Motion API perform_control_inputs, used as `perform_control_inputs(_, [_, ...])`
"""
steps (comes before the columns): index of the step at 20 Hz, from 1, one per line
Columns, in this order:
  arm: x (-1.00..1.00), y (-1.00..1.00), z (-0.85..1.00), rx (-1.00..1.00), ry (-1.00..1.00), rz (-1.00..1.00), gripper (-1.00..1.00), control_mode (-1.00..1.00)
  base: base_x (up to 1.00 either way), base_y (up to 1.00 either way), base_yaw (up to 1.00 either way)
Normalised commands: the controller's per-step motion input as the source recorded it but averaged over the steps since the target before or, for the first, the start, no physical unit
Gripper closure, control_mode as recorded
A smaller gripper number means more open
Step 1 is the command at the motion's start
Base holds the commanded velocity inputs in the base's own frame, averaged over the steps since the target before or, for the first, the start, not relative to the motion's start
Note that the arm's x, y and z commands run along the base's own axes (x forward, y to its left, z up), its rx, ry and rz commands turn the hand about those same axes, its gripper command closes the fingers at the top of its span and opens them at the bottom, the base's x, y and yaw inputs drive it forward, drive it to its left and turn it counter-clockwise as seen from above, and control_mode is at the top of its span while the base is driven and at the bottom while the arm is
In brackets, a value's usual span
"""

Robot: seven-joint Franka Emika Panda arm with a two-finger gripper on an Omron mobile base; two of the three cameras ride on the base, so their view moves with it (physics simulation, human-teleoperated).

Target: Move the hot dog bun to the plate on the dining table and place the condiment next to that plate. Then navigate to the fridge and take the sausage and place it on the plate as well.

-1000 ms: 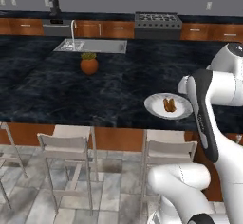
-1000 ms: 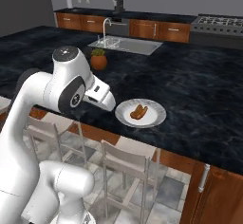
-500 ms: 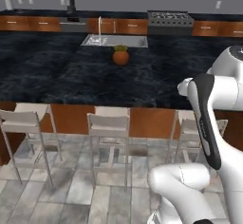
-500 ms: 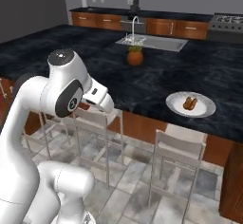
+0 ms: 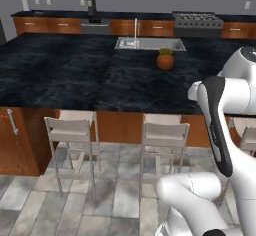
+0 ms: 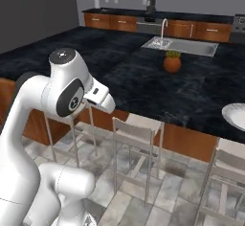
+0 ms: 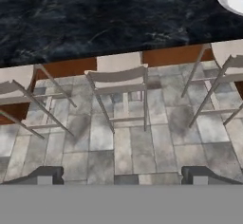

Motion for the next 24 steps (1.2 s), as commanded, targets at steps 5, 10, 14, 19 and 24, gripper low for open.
perform_control_inputs(5, [0.00,0.00,0.00,0.00,0.00,0.00,-1.00,1.00,0.30,1.00,-0.02])
perform_control_inputs(10, [0.00,0.00,0.00,0.00,0.00,0.00,-1.00,1.00,0.23,1.00,-0.01])
perform_control_inputs(14, [0.00,0.00,0.00,0.00,0.00,0.00,-1.00,1.00,0.18,1.00,0.00])
perform_control_inputs(19, [0.00,0.00,0.00,0.00,0.00,0.00,-1.00,1.00,0.16,1.00,0.00])
perform_control_inputs(24, [0.00,0.00,0.00,0.00,0.00,0.00,-1.00,1.00,0.18,1.00,0.00])
